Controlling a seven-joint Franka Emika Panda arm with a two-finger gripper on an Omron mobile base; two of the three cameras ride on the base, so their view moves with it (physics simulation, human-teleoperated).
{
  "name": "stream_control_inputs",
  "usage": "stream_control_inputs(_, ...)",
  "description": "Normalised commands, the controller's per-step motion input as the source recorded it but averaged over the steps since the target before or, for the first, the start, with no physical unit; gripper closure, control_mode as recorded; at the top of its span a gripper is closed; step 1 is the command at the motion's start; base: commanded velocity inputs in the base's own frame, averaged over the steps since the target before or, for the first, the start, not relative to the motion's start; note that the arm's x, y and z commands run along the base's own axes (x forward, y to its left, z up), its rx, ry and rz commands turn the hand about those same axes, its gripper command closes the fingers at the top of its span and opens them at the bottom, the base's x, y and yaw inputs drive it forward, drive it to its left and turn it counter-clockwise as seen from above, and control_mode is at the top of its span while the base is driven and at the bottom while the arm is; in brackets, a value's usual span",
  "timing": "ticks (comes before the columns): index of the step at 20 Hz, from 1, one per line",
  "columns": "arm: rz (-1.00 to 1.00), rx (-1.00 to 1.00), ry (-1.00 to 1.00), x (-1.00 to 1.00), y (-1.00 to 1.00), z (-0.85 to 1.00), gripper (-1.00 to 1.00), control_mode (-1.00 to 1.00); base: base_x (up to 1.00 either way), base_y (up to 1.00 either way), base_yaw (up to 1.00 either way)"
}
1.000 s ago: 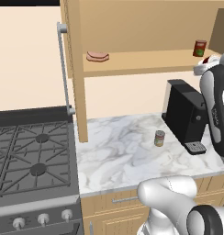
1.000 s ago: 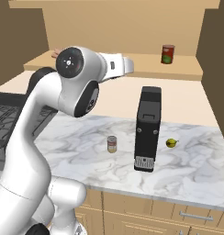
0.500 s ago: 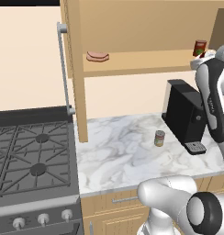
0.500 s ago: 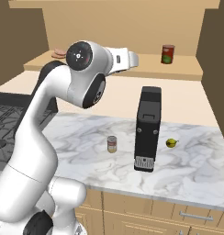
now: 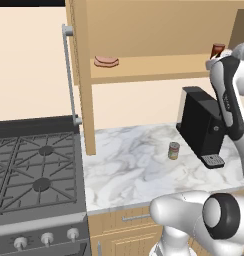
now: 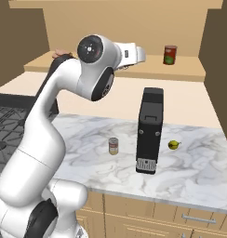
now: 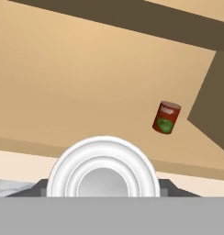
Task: Pick the cans from the counter and place them in their designated side in the cabinet.
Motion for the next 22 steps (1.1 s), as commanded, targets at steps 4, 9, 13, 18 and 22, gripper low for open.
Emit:
stream_control_inputs(4, 0.00, 0.00, 0.04, 0.27, -0.11, 0.00, 1.00, -1.00, 0.00, 0.00, 0.00)
stream_control_inputs(9, -0.01, -0.01, 0.04, 0.25, -0.11, 0.00, 1.00, -1.00, 0.00, 0.00, 0.00)
stream_control_inputs(13, -0.01, 0.00, 0.03, 0.21, -0.13, 0.00, 1.00, -1.00, 0.00, 0.00, 0.00)
stream_control_inputs(18, 0.00, -0.01, 0.01, 0.18, -0.12, 0.00, 1.00, -1.00, 0.00, 0.00, 0.00)
stream_control_inputs(22, 0.00, -0.01, 0.01, 0.22, -0.12, -0.01, 1.00, -1.00, 0.00, 0.00, 0.00)
